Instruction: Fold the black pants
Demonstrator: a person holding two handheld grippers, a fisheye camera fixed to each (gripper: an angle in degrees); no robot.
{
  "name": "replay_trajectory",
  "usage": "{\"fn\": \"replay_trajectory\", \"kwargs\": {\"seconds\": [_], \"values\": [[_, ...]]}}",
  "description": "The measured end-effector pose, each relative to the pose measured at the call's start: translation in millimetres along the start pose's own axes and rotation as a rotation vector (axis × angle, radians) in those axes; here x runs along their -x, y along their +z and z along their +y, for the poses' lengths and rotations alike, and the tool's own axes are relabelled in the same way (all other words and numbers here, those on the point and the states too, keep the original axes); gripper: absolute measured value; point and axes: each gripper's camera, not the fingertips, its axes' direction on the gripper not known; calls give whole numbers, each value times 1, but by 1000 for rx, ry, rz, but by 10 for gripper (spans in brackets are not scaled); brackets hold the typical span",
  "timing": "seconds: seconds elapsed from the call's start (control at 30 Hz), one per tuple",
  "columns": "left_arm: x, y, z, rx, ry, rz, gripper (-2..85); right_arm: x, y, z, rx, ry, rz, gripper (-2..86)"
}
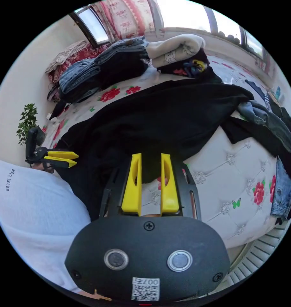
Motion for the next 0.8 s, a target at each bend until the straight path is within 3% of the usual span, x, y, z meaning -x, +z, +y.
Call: {"fn": "replay_trajectory", "kwargs": {"seconds": [0.13, 0.23, 0.3, 0.33, 0.43, 0.5, 0.53, 0.6, 0.7, 0.8], "values": [[-23, 12, -34, 94, 133, -142, 13, 24, 55, -4, 210, -39, -73, 36], [-18, 0, -33, 141, 173, -222, -5, 84, 67, -5, 135, -186, 52, 27], [5, -19, -25, 138, 117, -266, -8, 114, 76, -16, 130, -248, 33, 23], [10, -24, -23, 144, 108, -299, -9, 135, 82, -29, 145, -308, -46, 23], [46, -50, -17, 265, 107, -642, -9, 197, 91, -62, 205, -530, -275, 27], [106, -77, -5, 359, -78, -836, -9, 232, 90, -79, 239, -643, -469, 32], [122, -89, -2, 371, -164, -845, -9, 249, 87, -90, 258, -683, -625, 34], [156, -154, 22, 222, -486, -751, -9, 262, 82, -105, 263, -690, -727, 38], [143, -211, 69, -61, -662, -637, -5, 227, 66, -124, 111, -592, -631, 46], [109, -213, 110, -158, -719, -569, 9, 132, 53, -142, -9, -249, -443, 53]]}}
